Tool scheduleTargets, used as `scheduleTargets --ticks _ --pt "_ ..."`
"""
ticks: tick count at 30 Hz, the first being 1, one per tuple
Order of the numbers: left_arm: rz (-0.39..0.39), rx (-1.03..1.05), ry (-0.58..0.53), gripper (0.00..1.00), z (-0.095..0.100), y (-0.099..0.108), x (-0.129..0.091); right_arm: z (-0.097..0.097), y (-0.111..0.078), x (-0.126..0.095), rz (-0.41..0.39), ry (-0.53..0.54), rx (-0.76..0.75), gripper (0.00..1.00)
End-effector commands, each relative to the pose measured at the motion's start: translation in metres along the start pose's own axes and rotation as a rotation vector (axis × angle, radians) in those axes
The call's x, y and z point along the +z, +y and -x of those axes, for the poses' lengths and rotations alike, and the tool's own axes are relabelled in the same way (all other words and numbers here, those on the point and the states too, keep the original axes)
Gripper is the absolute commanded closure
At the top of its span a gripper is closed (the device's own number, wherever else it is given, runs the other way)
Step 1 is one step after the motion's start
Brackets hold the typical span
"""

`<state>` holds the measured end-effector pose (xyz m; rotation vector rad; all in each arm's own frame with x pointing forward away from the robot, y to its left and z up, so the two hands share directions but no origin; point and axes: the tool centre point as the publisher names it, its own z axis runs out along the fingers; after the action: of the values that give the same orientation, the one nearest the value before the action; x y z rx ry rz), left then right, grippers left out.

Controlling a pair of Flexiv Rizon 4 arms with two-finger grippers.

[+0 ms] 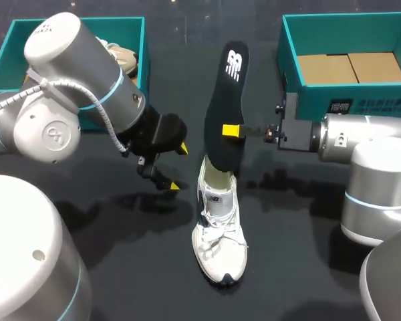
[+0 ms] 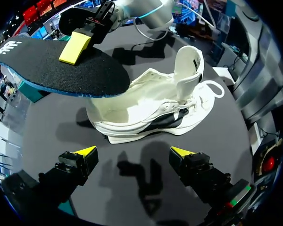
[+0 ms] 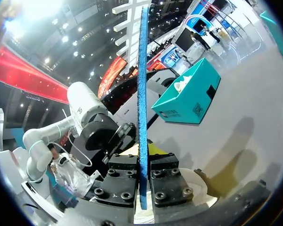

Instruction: Take the shoe out of the shoebox, open the shoe tongue, remove and reinsert the insole, then place the shoe into the shoebox

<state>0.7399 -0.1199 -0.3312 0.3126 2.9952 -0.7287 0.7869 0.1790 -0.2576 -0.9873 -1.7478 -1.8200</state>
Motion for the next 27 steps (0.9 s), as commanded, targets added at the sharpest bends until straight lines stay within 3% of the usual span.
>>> scheduleTargets --ticks 1,10,27 --pt "-0.005 0.001 0.0 0.0 0.001 0.002 0.003 -0.008 -0.003 0.004 0.006 -0.022 0.001 1.0" --pt "-0.023 0.007 -0.007 0.0 0.001 0.002 0.006 -0.008 -0.003 0.004 0.006 -0.022 0.001 1.0" --pt "-0.029 -0.011 0.015 0.0 0.01 -0.003 0.024 0.01 -0.019 0.015 0.038 -0.022 -0.036 1.0"
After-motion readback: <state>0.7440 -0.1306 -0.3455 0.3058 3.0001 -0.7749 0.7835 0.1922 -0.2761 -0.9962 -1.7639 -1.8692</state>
